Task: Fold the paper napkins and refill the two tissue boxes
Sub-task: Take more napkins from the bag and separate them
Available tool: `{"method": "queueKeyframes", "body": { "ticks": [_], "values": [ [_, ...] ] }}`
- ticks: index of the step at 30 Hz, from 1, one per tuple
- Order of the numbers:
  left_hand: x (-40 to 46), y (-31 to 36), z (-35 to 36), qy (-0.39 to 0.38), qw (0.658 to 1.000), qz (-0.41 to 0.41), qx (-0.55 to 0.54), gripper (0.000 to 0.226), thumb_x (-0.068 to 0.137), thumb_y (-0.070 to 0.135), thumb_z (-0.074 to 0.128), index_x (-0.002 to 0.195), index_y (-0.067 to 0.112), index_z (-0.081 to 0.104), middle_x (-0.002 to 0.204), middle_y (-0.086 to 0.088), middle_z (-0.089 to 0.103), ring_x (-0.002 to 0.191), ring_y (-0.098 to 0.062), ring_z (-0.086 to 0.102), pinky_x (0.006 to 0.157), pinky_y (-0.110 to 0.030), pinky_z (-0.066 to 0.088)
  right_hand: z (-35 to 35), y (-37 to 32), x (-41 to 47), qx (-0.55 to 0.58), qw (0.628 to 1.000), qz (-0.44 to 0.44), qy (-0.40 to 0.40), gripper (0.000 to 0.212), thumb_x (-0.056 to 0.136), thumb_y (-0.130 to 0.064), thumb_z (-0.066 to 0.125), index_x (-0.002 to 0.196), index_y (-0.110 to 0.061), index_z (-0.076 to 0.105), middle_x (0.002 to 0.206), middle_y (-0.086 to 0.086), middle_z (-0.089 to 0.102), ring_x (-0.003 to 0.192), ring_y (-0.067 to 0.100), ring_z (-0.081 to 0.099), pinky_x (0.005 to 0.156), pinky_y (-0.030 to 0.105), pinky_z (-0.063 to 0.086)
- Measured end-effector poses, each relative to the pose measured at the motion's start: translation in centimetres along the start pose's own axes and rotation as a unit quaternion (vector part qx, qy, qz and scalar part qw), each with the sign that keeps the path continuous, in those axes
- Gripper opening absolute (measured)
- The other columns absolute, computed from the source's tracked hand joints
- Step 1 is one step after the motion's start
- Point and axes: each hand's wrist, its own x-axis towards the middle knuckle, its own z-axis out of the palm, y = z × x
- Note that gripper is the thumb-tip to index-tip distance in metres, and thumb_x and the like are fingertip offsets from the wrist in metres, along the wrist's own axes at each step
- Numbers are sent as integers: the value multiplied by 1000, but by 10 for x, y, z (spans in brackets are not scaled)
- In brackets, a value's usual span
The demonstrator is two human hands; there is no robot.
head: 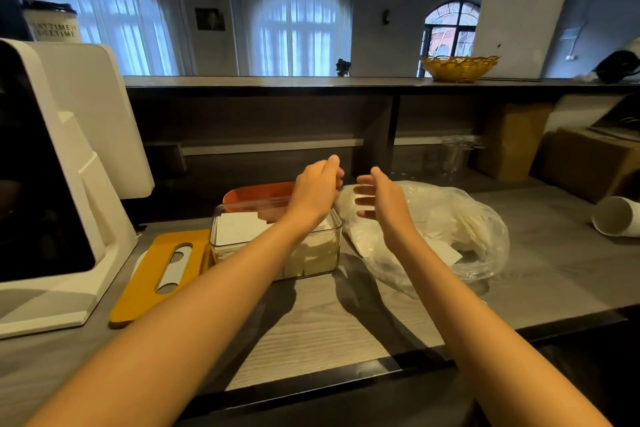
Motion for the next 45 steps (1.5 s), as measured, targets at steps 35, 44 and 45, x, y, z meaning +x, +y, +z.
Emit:
{"method": "queueKeyframes", "body": {
  "ticks": [35,44,45],
  "values": [
    [14,-104,135,1,986,-27,166,37,103,23,41,85,9,70,101,-9,64,96,-28,58,87,-45,51,-106,85,32,-439,897,14,-40,71,96,-68,25,126,-11,55,120,16,56,113,36,53,95,47,41],
    [11,-94,125,32,995,-83,34,37,107,23,38,106,5,70,101,-6,59,93,-19,50,82,-32,38,-56,88,52,-411,900,114,95,63,103,-52,28,146,-8,41,149,17,42,135,39,38,111,51,29],
    [11,-93,125,36,995,-88,21,37,107,24,37,106,6,69,101,-4,56,94,-18,48,82,-30,35,-53,89,52,-405,903,100,101,61,103,-50,29,144,-7,42,148,17,44,134,39,39,111,50,31]
  ]
}}
